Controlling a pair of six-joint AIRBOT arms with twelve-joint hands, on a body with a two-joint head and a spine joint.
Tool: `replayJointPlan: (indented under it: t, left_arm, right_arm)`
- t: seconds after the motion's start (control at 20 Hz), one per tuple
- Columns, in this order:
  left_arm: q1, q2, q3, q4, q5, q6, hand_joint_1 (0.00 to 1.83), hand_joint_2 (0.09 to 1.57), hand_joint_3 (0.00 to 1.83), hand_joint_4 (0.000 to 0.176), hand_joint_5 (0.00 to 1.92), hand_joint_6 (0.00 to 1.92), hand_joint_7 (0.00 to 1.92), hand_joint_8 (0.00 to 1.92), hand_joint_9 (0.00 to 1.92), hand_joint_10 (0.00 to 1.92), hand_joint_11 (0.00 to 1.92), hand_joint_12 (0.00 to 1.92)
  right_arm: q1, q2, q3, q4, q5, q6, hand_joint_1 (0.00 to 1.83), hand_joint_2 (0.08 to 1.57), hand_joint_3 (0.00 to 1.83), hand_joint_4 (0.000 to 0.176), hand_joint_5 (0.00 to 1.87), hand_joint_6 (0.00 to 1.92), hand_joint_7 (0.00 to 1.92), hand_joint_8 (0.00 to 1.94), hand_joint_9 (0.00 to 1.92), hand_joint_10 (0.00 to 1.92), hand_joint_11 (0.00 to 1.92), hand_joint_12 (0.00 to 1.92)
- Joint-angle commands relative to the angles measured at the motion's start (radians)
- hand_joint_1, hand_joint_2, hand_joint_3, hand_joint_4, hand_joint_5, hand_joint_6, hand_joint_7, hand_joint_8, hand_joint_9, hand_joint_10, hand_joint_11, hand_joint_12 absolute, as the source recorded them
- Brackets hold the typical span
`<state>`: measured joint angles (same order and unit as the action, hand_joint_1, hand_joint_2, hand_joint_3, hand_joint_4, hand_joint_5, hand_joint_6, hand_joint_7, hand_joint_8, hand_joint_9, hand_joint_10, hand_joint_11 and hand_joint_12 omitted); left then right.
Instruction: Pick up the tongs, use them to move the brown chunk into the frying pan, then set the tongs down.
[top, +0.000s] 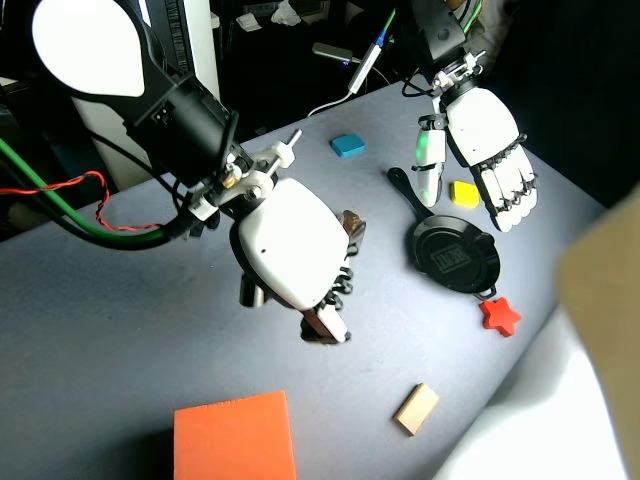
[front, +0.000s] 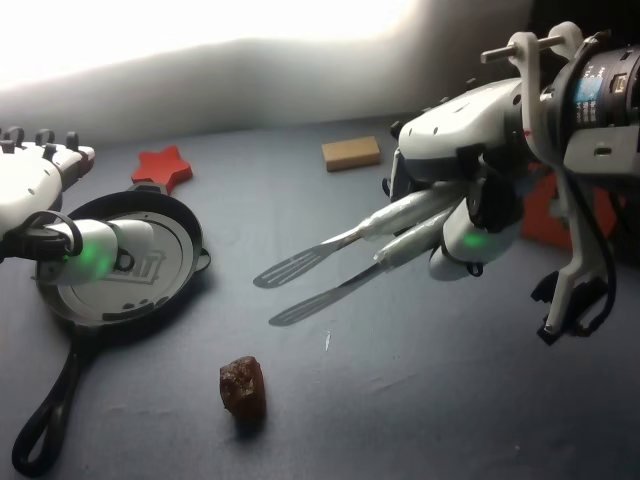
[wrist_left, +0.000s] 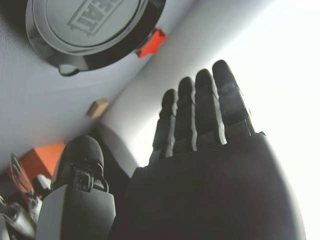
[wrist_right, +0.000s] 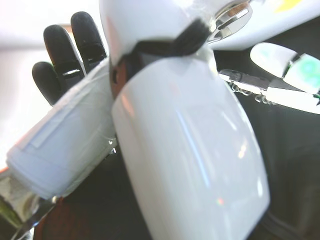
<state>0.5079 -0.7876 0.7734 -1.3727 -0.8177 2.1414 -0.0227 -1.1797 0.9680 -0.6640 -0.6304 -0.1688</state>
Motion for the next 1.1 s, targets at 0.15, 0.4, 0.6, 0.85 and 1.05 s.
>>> replayJointPlan:
  t: [0.15, 0.4, 0.6, 0.85, 1.05]
  left_arm:
    - [0.007, 0.007, 0.022, 0.058, -0.066, -0.017, 0.00, 1.25, 0.00, 0.000, 0.12, 0.00, 0.14, 0.00, 0.12, 0.01, 0.00, 0.39]
    - [0.027, 0.007, 0.048, 0.044, -0.066, -0.036, 0.00, 1.25, 0.00, 0.000, 0.11, 0.00, 0.12, 0.00, 0.11, 0.01, 0.00, 0.35]
    - [0.036, 0.007, 0.072, 0.041, -0.066, -0.050, 0.00, 1.25, 0.00, 0.000, 0.12, 0.01, 0.13, 0.00, 0.11, 0.01, 0.00, 0.38]
    - [0.046, 0.005, 0.092, 0.041, -0.066, -0.051, 0.00, 1.25, 0.00, 0.000, 0.09, 0.00, 0.11, 0.00, 0.10, 0.00, 0.00, 0.30]
    - [0.054, 0.003, 0.102, 0.041, -0.066, -0.051, 0.00, 1.25, 0.00, 0.000, 0.12, 0.01, 0.13, 0.00, 0.11, 0.00, 0.00, 0.32]
  right_arm:
    - [0.018, -0.001, -0.002, -0.037, 0.041, 0.079, 1.08, 1.20, 0.00, 0.000, 0.87, 0.07, 0.90, 0.01, 0.72, 0.35, 0.25, 1.41]
    - [-0.003, -0.023, -0.005, -0.038, 0.006, 0.137, 1.09, 1.18, 0.00, 0.000, 0.86, 0.06, 0.89, 0.00, 0.72, 0.35, 0.25, 1.41]
    - [-0.026, -0.042, -0.013, -0.037, -0.017, 0.140, 1.05, 1.19, 0.00, 0.000, 0.85, 0.04, 0.88, 0.00, 0.71, 0.34, 0.26, 1.36]
    - [-0.048, -0.070, -0.013, -0.037, -0.022, 0.142, 1.04, 1.19, 0.00, 0.000, 0.82, 0.02, 0.85, 0.00, 0.70, 0.32, 0.22, 1.38]
    - [-0.057, -0.082, -0.013, -0.037, -0.022, 0.142, 1.07, 1.18, 0.00, 0.000, 0.82, 0.01, 0.86, 0.00, 0.71, 0.31, 0.22, 1.40]
